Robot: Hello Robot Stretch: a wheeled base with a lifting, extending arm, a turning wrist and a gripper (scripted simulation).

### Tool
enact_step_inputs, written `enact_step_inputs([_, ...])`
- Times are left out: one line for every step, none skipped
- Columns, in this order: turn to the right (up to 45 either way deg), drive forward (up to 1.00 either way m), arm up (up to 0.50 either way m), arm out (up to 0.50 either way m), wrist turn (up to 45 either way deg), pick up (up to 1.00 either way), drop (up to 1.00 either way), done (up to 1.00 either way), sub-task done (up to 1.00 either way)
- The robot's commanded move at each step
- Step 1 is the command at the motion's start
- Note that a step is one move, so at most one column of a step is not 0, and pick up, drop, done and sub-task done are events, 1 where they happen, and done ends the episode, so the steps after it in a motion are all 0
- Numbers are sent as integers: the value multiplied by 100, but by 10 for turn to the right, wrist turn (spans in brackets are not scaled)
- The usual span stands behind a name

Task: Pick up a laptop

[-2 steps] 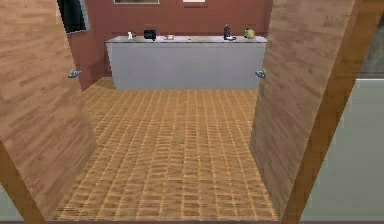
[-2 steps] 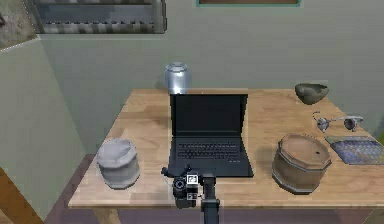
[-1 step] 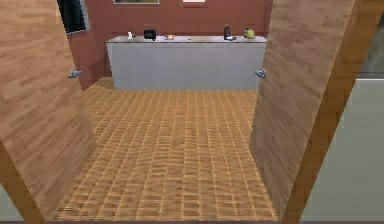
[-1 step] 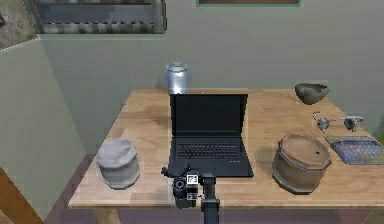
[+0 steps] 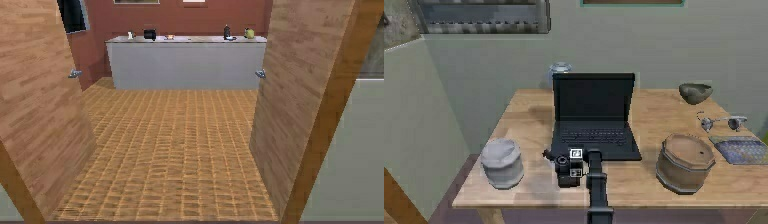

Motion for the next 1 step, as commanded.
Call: enact_step_inputs([0, 0, 0, 0, 0, 0, 0, 100, 0])
